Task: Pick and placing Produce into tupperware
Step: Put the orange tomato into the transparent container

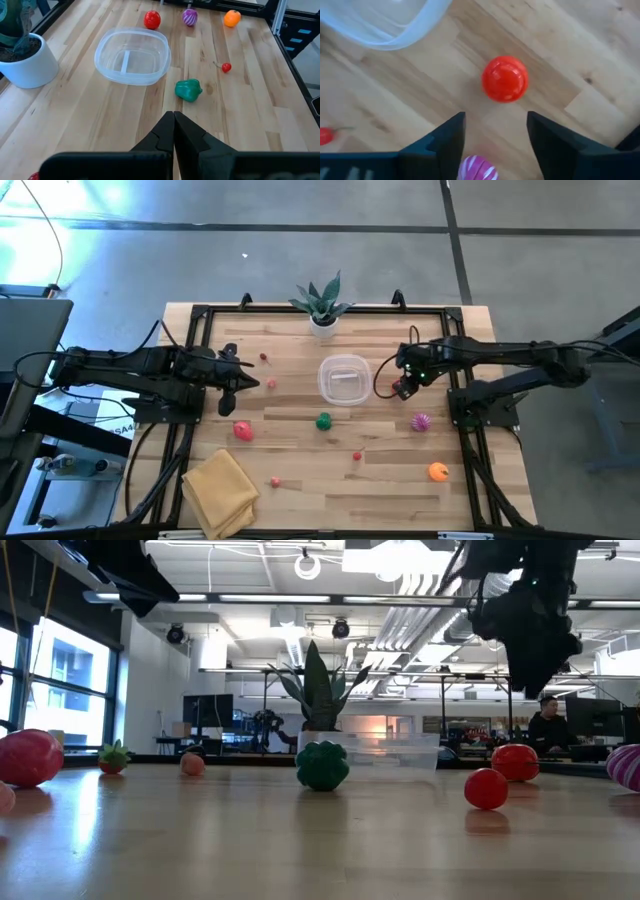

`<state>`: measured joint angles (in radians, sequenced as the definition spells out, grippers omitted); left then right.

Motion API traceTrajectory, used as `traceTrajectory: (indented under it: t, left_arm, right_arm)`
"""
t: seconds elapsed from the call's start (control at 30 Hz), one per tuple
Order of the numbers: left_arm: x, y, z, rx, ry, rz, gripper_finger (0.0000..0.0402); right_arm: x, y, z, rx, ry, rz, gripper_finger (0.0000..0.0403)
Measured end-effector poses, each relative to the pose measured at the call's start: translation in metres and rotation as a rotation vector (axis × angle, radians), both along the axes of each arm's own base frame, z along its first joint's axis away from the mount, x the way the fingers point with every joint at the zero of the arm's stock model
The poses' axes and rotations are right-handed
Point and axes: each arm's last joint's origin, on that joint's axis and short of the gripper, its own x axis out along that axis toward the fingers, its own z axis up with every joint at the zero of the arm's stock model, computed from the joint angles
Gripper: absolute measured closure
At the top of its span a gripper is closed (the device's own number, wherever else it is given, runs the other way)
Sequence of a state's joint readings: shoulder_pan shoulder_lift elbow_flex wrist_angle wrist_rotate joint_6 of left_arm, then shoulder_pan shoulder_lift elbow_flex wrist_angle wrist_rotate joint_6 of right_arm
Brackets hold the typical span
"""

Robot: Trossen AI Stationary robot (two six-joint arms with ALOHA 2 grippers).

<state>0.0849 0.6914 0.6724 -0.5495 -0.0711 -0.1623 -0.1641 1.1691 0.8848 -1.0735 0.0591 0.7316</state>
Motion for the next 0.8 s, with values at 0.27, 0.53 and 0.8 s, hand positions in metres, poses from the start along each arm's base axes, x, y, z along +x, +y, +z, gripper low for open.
traceTrajectory:
  t: [0.27,0.53,0.8]
  left_arm:
    - [0.000,0.000,0.000,0.000,0.000,0.000,0.0401]
    - [0.000,0.000,0.000,0.000,0.000,0.000,0.0401]
    - [0.000,0.000,0.000,0.000,0.000,0.000,0.0401]
  right_arm:
    - [0.013,-0.014,-0.020,0.019,0.110,-0.025,0.0149]
    - [0.026,-0.041,-0.043,0.086,0.132,0.010,0.0146]
    - [0.033,-0.053,-0.067,0.155,0.209,0.037,0.0146]
